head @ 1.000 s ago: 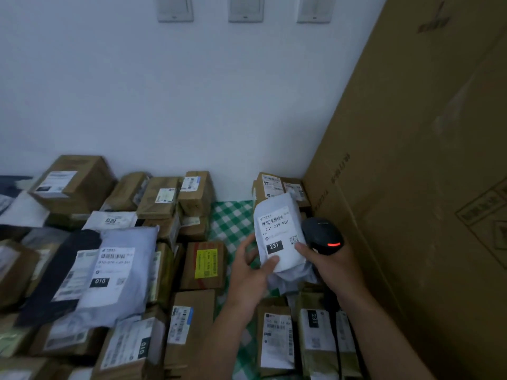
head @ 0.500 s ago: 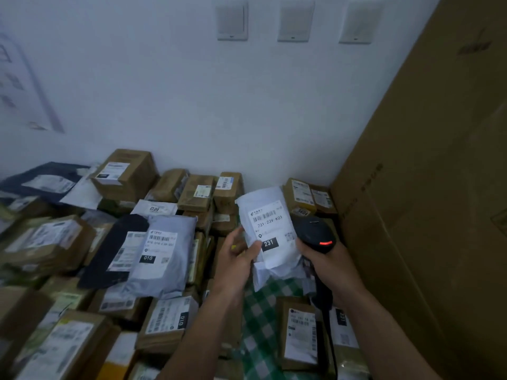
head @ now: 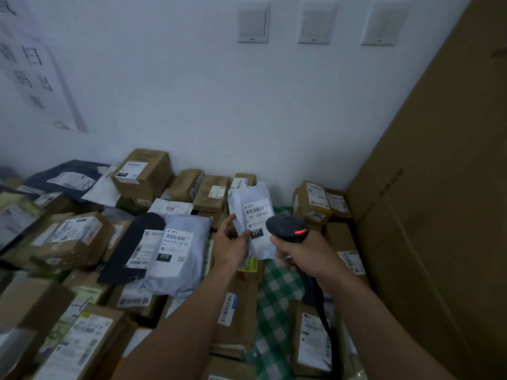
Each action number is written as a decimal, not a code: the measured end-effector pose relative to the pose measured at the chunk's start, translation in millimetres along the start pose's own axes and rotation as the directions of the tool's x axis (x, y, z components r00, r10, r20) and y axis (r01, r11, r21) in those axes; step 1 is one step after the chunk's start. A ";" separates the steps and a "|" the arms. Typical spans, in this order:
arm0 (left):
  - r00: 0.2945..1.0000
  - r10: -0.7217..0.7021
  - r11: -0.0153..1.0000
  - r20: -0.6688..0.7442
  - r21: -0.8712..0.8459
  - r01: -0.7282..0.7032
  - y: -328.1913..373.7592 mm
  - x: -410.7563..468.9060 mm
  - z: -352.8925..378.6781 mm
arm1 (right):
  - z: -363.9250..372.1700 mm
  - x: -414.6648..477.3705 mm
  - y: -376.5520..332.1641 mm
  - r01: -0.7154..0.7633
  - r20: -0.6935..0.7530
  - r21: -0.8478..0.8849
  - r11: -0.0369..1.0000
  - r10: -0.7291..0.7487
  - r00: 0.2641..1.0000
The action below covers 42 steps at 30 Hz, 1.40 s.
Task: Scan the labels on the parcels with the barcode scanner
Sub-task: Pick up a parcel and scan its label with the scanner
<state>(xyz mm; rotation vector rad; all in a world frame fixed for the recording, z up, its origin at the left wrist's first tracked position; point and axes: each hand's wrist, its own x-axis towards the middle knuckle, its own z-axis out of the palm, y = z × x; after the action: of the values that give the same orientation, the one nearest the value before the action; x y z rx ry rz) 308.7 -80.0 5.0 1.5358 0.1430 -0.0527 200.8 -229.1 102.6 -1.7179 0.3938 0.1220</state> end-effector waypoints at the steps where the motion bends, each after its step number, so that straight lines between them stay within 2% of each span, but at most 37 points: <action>1: 1.000 0.008 1.000 0.000 0.008 -0.008 -0.5 1.4 -0.7 | 0.3 1.1 -1.9 -0.010 0.003 -0.011 1.000 0.010 1.000; 13: 1.000 0.019 0.996 0.001 0.085 -0.019 -14.7 11.4 -0.8 | 2.1 17.8 1.7 -0.072 0.037 -0.034 0.997 0.073 0.997; 23: 0.998 -0.063 0.996 -0.016 0.064 0.064 -32.0 38.6 4.2 | -10.7 44.0 14.9 -0.077 0.055 -0.023 0.997 0.078 0.995; 26: 0.995 -0.098 0.974 0.010 0.206 0.094 -50.8 42.3 8.2 | -16.8 58.4 26.2 -0.100 0.013 0.023 0.995 0.099 0.995; 32: 0.985 -0.157 0.839 0.067 0.535 0.097 -87.8 46.0 23.7 | -24.1 82.3 51.0 -0.159 -0.020 0.013 0.987 0.159 0.987; 33: 0.985 -0.153 0.790 0.083 0.609 0.072 -92.0 49.2 24.9 | -25.4 85.2 52.4 -0.165 -0.018 0.007 0.986 0.165 0.986; 35: 0.979 -0.163 0.619 0.125 0.786 0.002 -97.4 51.3 20.9 | -25.8 90.8 54.1 -0.182 -0.014 -0.007 0.983 0.182 0.983; 37: 0.969 -0.205 0.473 0.135 0.881 -0.023 -103.1 48.9 16.6 | -26.5 93.2 58.5 -0.189 -0.020 -0.004 0.982 0.189 0.982; 40: 0.961 -0.157 0.287 0.228 0.941 -0.176 -108.3 49.4 13.9 | -25.2 91.6 64.3 -0.223 -0.001 0.005 0.975 0.223 0.975; 42: 0.930 -0.093 0.221 0.356 0.918 -0.329 -111.1 48.2 18.4 | -24.7 90.3 69.0 -0.240 0.004 0.010 0.971 0.240 0.971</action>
<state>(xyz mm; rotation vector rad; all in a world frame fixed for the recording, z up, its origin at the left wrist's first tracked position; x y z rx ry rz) 343.8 -99.6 -110.8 2.8301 -0.4107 -0.3517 259.3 -279.7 15.7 -1.6550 0.5992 0.2975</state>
